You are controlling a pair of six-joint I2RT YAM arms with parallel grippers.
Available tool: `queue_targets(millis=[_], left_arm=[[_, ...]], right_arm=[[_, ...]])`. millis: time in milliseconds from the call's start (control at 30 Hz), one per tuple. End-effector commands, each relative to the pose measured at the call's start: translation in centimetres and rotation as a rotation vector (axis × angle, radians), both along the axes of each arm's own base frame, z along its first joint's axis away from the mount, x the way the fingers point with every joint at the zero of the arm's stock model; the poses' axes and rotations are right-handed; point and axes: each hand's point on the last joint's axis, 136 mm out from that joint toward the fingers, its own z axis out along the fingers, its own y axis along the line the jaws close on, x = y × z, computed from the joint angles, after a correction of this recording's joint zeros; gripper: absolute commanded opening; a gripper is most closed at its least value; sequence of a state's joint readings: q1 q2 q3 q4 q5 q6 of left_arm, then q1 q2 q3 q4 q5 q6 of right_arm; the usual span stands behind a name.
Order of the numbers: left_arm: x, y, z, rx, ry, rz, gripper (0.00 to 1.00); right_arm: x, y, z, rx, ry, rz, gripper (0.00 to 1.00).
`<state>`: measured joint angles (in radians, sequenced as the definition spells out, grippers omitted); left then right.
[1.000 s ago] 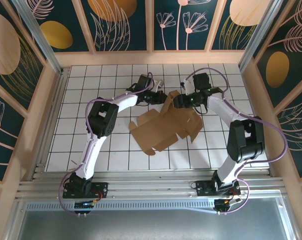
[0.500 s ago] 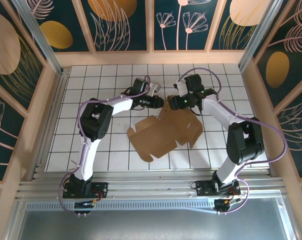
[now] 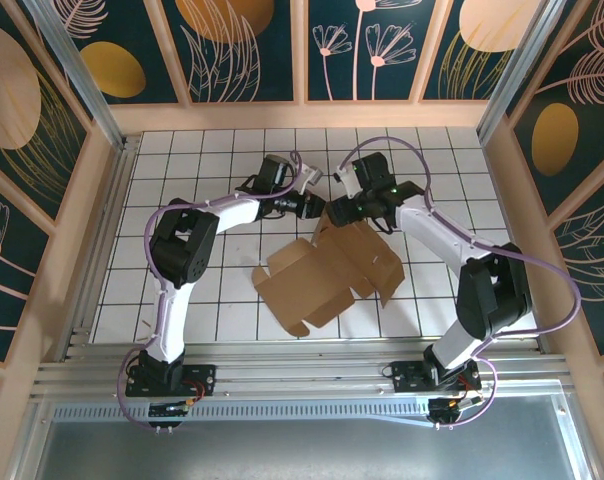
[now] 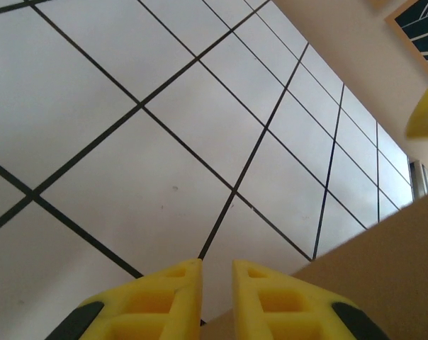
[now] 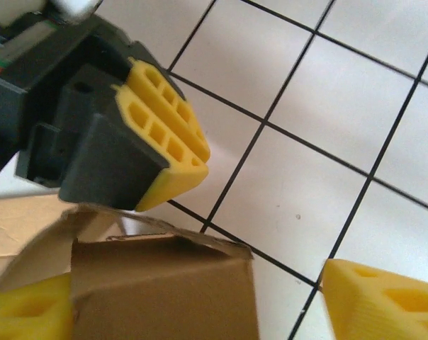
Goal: Fold the paper box
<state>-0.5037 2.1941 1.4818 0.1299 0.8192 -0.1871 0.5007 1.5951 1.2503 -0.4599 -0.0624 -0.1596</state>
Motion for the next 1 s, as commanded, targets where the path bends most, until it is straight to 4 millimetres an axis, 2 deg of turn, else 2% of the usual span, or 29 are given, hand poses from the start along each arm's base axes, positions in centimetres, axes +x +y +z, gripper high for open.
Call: queue_targets(millis=[0, 67, 133, 200, 267, 333, 467, 567, 633, 767, 833, 967], left_arm=[[-0.6, -0.1, 1.6, -0.050, -0.039, -0.032, 0.18], [-0.6, -0.1, 1.3, -0.048, -0.030, -0.028, 0.18], [-0.6, 0.0, 1.3, -0.051, -0.027, -0.023, 0.18], [-0.7, 0.0, 1.4, -0.057, -0.032, -0.019, 0.18], [-0.6, 0.0, 1.5, -0.060, -0.034, -0.020, 0.18], [-0.7, 0.0, 1.7, -0.066, -0.033, -0.022, 0.18], [-0.7, 0.0, 2.1, -0.071, -0.041, -0.020, 0.18], [-0.8, 0.0, 2.2, -0.071, -0.045, -0.017, 0.17], [-0.8, 0.0, 2.2, -0.076, -0.042, -0.018, 0.17], [-0.6, -0.1, 2.3, -0.081, -0.041, -0.011, 0.17], [-0.5, 0.0, 2.1, -0.077, -0.039, -0.002, 0.17], [-0.1, 0.1, 2.0, -0.069, -0.037, 0.018, 0.17]], right_arm=[[-1.2, -0.4, 2.5, -0.014, -0.075, -0.014, 0.85], [-2.0, -0.2, 3.6, 0.066, -0.064, -0.014, 0.88], [-2.9, 0.2, 5.2, 0.223, -0.018, 0.003, 0.89], [-3.3, -0.3, 6.8, 0.354, 0.017, -0.011, 0.90], [-3.7, -1.5, 7.5, 0.431, 0.055, -0.029, 0.94], [-4.0, -2.9, 6.8, 0.463, 0.112, -0.064, 0.99], [-4.9, -5.3, 3.1, 0.499, 0.263, -0.158, 0.99], [-6.3, -5.4, 2.1, 0.588, 0.319, -0.175, 0.99], [-7.5, -4.8, 1.8, 0.667, 0.356, -0.156, 0.98], [-9.0, -3.7, 1.3, 0.753, 0.393, -0.111, 0.84], [-9.3, -3.6, 1.3, 0.758, 0.392, -0.099, 0.73], [-9.5, -3.4, 1.3, 0.727, 0.376, -0.078, 0.63]])
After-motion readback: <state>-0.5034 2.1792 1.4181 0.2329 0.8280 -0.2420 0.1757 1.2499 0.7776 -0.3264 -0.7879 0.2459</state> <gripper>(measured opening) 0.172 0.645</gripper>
